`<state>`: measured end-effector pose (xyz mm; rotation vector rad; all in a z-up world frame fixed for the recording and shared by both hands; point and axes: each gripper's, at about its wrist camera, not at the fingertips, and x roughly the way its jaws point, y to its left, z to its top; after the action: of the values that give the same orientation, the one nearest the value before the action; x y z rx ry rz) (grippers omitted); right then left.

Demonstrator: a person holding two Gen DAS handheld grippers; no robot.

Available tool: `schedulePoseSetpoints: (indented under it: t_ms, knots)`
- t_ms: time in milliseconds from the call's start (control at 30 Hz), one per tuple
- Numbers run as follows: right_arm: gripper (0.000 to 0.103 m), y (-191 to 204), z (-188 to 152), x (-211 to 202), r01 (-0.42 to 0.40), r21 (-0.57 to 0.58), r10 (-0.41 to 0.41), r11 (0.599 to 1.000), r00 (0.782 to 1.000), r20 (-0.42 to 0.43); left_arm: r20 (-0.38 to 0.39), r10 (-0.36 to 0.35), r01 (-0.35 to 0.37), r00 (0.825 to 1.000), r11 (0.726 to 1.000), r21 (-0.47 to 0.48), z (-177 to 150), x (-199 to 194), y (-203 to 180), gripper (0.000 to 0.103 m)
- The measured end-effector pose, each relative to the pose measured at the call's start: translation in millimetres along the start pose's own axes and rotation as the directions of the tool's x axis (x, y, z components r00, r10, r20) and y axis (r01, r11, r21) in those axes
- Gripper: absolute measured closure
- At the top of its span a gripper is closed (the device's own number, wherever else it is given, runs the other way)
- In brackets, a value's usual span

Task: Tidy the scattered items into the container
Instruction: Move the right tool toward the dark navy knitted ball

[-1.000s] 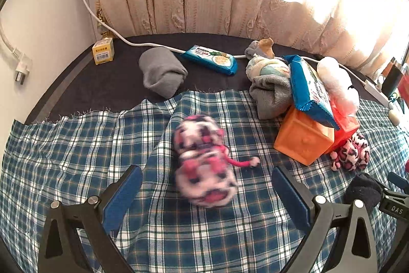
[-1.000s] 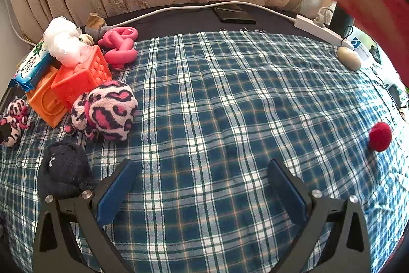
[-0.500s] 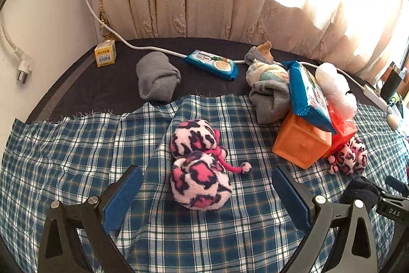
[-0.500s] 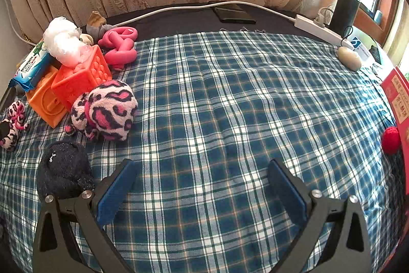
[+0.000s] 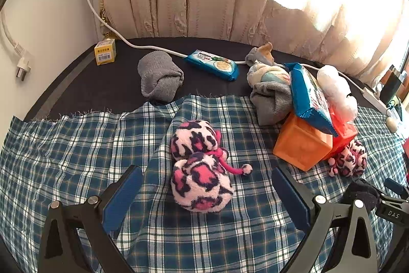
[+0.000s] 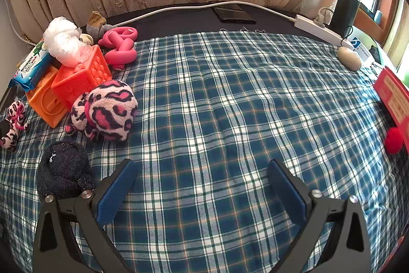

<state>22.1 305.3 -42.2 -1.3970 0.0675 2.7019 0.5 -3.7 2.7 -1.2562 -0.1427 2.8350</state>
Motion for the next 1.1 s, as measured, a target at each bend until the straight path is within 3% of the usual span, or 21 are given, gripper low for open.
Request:
schedulePoseSetpoints:
  t_ms: [267, 700, 900, 1100]
  knots:
    - [0.001, 0, 0, 0, 0.000, 0.000, 0.000, 1.000, 1.000, 0.000, -0.007, -0.004, 0.004, 1.000, 1.000, 0.005, -1, 2, -1, 0.001]
    - [0.001, 0, 0, 0, 0.000, 0.000, 0.000, 1.000, 1.000, 0.000, 0.068, -0.011, 0.007, 0.998, 0.999, 0.051, 19, -33, -29, 0.001]
    - [0.001, 1, 0, 0, 0.000, 0.000, 0.000, 1.000, 1.000, 0.000, 0.086, -0.029, 0.027, 0.996, 0.999, 0.023, 23, -33, -32, 0.001]
    - [0.001, 1, 0, 0, 0.000, 0.000, 0.000, 1.000, 1.000, 0.000, 0.047, -0.038, 0.037, 0.998, 0.999, 0.017, 20, -15, -32, 0.001]
